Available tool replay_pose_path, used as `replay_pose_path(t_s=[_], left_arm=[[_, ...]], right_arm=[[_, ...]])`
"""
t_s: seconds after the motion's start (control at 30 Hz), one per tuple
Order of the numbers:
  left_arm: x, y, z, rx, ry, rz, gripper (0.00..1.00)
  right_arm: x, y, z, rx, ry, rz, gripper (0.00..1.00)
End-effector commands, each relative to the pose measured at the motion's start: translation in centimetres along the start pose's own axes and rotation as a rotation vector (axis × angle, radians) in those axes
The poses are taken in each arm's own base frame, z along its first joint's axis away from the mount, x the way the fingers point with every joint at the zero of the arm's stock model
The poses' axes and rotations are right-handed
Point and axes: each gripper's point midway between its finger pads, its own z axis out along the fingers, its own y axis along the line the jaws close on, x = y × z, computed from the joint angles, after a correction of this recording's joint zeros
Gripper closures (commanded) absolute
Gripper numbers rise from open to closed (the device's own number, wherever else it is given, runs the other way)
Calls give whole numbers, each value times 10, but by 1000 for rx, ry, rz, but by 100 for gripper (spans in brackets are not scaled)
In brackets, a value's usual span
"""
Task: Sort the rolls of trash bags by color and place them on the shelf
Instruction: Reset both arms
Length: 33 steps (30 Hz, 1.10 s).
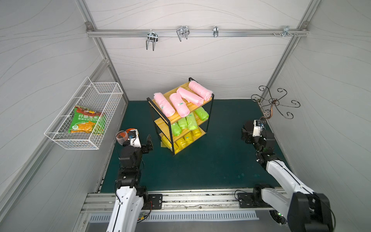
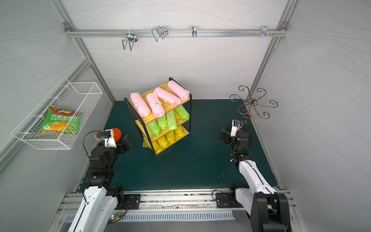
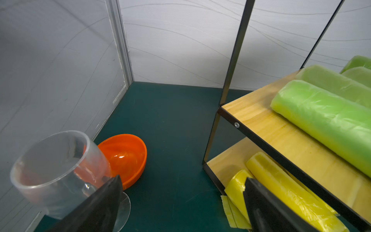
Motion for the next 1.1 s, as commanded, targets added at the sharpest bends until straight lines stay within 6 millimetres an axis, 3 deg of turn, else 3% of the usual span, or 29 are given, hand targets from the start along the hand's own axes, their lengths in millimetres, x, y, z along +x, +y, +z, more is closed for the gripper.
replay_pose_path(t_s=[0.0,0.13,0.3,0.4,0.53,0.63,0.77,0.93,0.97,1.03,1.07], left_arm=[[-21,-2,7,4,-79,-6,1],[-4,14,28,-100,66,-60,2],[8,7,50,-51,30,-86,2],[25,4,57,-31,49,-63,2],[28,13,71,-74,8,-57,1],[54,18,87,-104,58,-99,1],[49,5,101,-32,34,-99,1],[70,7,117,-38,-9,-75,1],[63,2,121,-11,-19,-67,1],[77,-10,130,34,120,-30,1],[73,-16,135,65,91,-13,1]], right_arm=[[-12,1,17,-15,-108,39,1],[5,8,26,-31,-107,16,1],[27,17,37,-76,-142,-13,1],[28,24,38,-110,-124,-32,1],[28,33,51,-163,-56,-49,1],[28,35,51,-121,-60,-79,1],[28,34,44,-61,-107,-110,1],[28,39,50,-47,-77,-149,1],[28,36,53,-40,-58,-138,1],[28,32,58,-34,-30,-115,1],[28,31,59,-40,-22,-108,1]])
